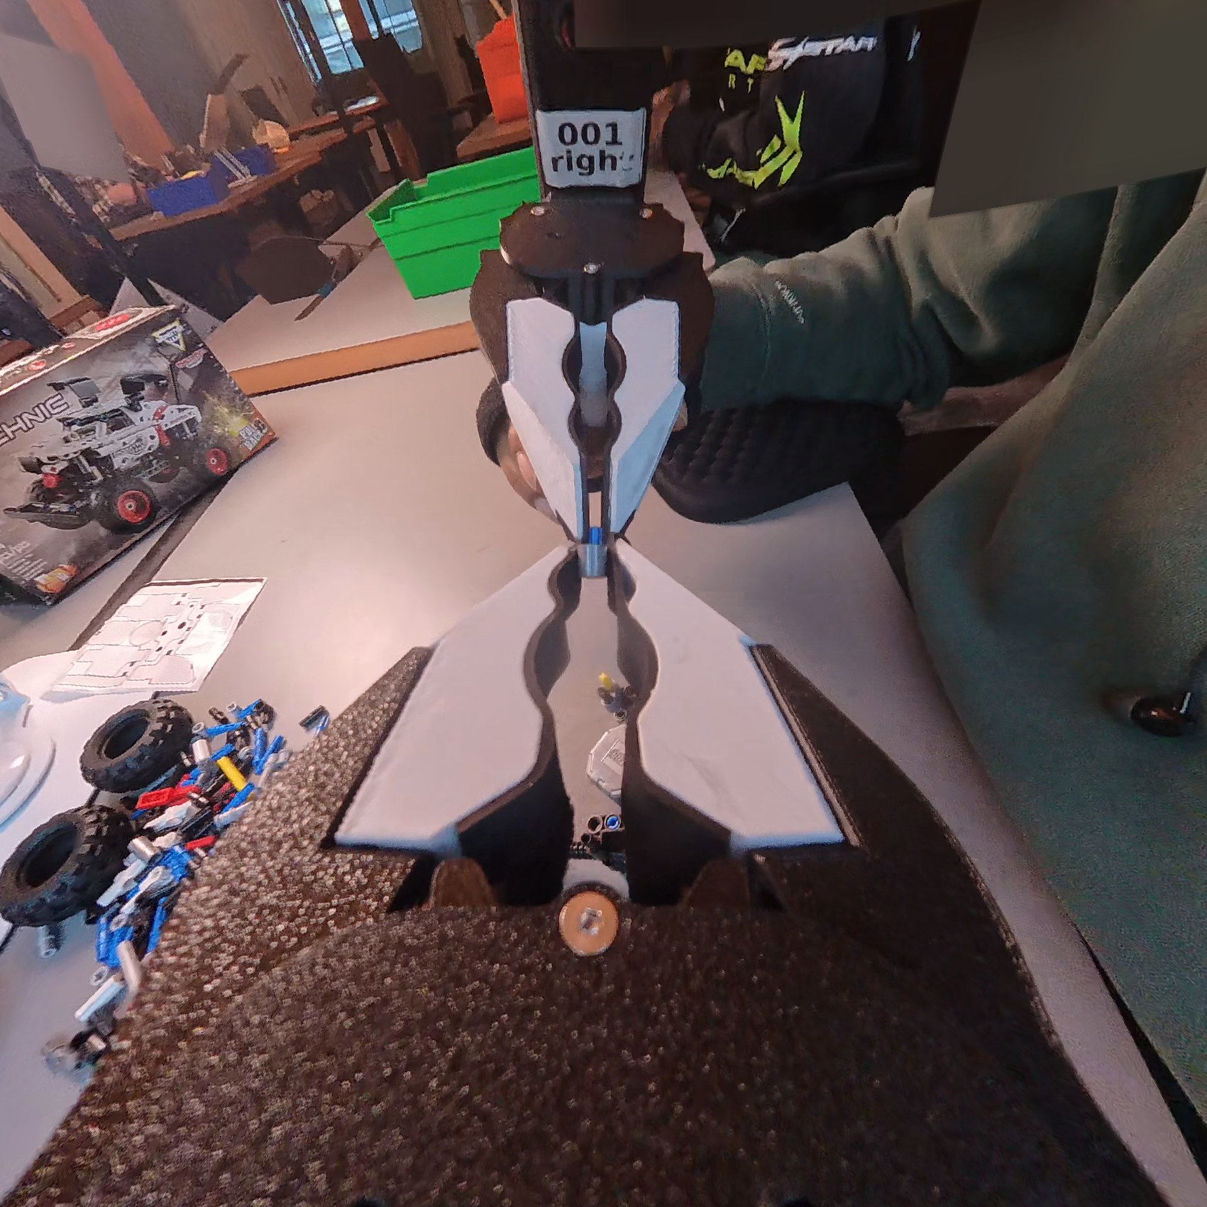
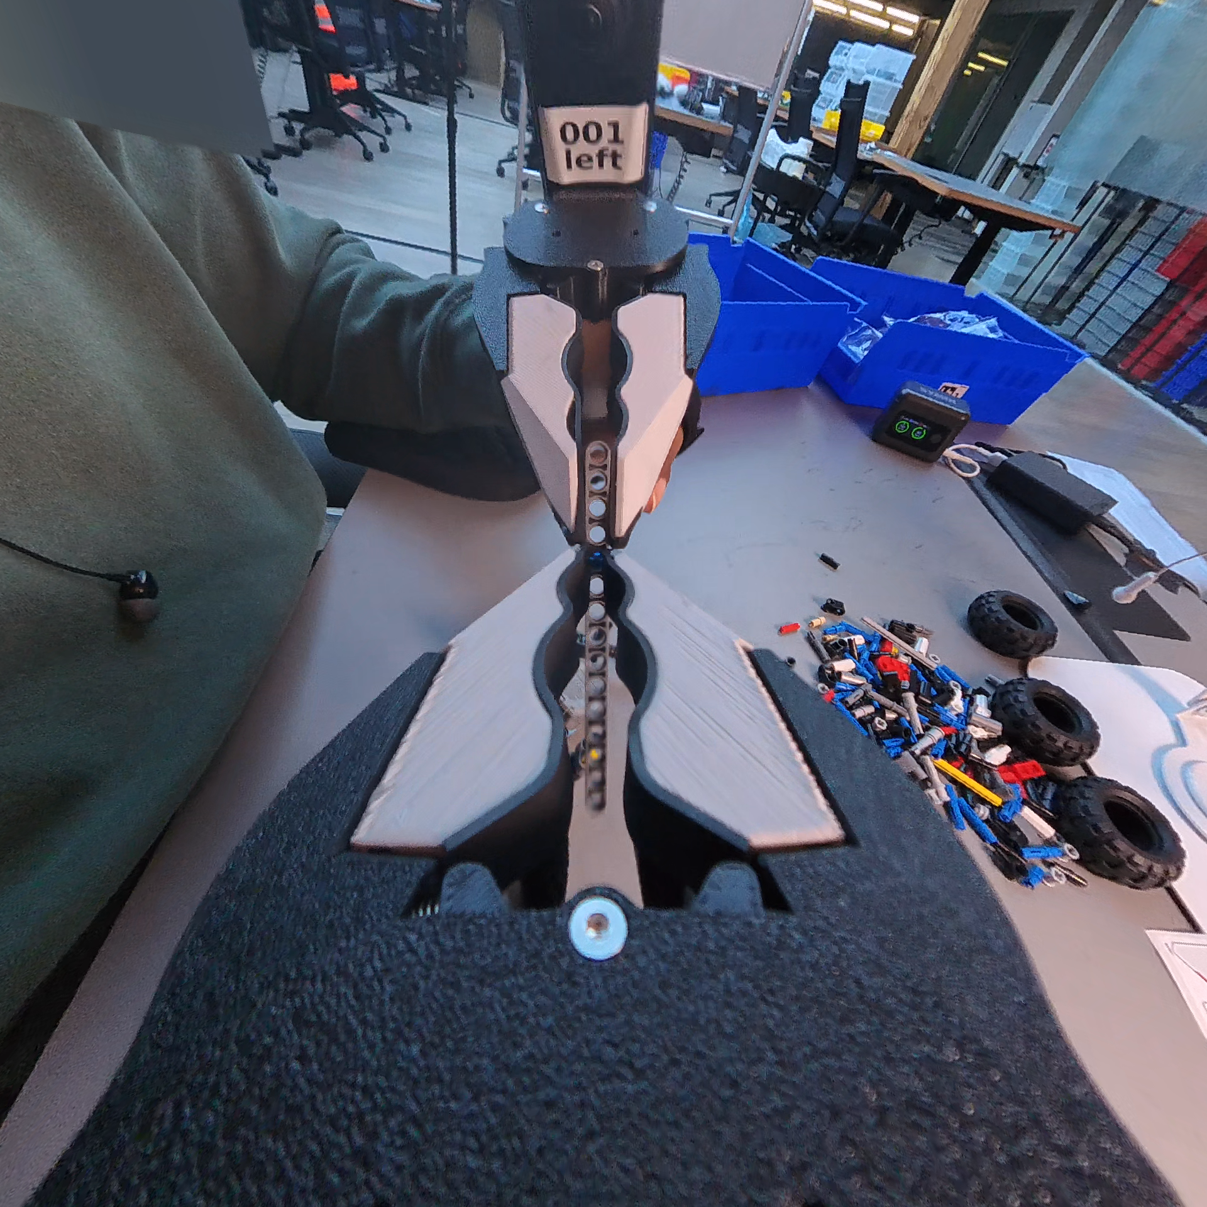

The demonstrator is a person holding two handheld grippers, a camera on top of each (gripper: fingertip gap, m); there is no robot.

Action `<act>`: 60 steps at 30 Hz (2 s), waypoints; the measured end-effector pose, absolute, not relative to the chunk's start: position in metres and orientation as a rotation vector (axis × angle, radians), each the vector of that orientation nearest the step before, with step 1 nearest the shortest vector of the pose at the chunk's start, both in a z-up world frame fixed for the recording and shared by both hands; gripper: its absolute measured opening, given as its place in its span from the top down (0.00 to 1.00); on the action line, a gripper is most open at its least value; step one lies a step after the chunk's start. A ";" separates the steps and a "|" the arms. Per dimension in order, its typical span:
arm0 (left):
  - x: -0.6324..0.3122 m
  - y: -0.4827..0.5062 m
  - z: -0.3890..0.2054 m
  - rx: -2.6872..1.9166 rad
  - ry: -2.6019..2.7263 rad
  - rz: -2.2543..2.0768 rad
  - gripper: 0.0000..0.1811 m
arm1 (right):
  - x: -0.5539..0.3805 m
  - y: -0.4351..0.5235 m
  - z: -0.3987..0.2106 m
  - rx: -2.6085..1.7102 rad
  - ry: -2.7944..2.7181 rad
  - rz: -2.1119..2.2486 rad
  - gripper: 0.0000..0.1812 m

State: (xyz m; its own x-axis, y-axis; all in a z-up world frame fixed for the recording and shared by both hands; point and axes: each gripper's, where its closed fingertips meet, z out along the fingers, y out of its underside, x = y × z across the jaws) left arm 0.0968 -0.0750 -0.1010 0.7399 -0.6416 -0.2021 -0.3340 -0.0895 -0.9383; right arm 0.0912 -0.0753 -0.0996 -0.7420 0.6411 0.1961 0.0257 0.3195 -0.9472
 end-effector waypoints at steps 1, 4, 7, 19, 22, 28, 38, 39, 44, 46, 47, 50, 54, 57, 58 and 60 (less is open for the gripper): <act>0.087 -0.073 -0.108 -1.742 0.793 -0.225 0.96 | 0.093 -0.069 -0.093 -0.578 -2.004 1.456 0.99; 0.058 -0.077 -0.120 -1.803 0.714 -0.173 0.96 | 0.109 -0.034 -0.044 -0.575 -1.820 1.500 0.99; 0.059 -0.074 -0.109 -1.777 0.739 -0.134 0.96 | 0.106 -0.025 -0.043 -0.603 -1.785 1.510 0.99; 0.028 -0.076 -0.077 -1.668 0.566 -0.100 0.96 | -0.034 0.026 -0.178 -0.943 -2.078 1.010 0.97; 0.013 -0.080 -0.071 -1.649 0.510 -0.087 0.96 | -0.061 0.031 -0.210 -0.963 -2.156 0.916 0.87; -0.004 -0.084 -0.064 -1.629 0.459 -0.060 0.96 | -0.071 0.033 -0.204 -0.965 -2.138 0.954 0.81; -0.049 -0.139 -0.026 -1.600 0.376 0.225 0.97 | -0.002 0.014 -0.147 -0.944 -1.994 1.199 0.80; -0.061 -0.153 -0.023 -1.618 0.349 0.293 0.96 | 0.012 0.010 -0.142 -0.950 -1.984 1.241 0.80; -0.153 -0.243 -0.014 -1.772 0.102 0.736 0.96 | 0.073 -0.004 -0.128 -1.013 -1.915 1.431 0.75; -0.198 -0.282 -0.024 -1.869 -0.014 0.937 0.97 | 0.088 -0.003 -0.130 -1.027 -1.895 1.427 0.75; -0.217 -0.299 -0.033 -1.923 -0.079 0.990 0.97 | 0.094 -0.001 -0.132 -1.031 -1.892 1.414 0.75; -0.268 -0.342 -0.070 -2.091 -0.233 1.135 0.97 | 0.105 0.005 -0.137 -1.047 -1.863 1.408 0.75; -0.299 -0.369 -0.110 -2.233 -0.311 1.247 0.96 | 0.108 0.018 -0.140 -1.093 -1.808 1.421 0.75; -0.302 -0.368 -0.121 -2.242 -0.330 1.212 0.93 | 0.108 0.023 -0.140 -1.099 -1.798 1.413 0.75; -0.302 -0.366 -0.120 -2.229 -0.336 1.189 0.91 | 0.107 0.023 -0.140 -1.097 -1.800 1.404 0.75; -0.300 -0.362 -0.117 -2.206 -0.342 1.159 0.88 | 0.107 0.024 -0.143 -1.093 -1.806 1.384 0.75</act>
State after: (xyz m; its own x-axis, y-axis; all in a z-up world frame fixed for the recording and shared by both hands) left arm -0.3000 -0.3622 -0.1172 0.5821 0.4863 -0.6517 -0.0540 -0.7765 -0.6277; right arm 0.1067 0.0235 -0.1429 -0.4751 0.8797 -0.0171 0.2454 0.1138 -0.9627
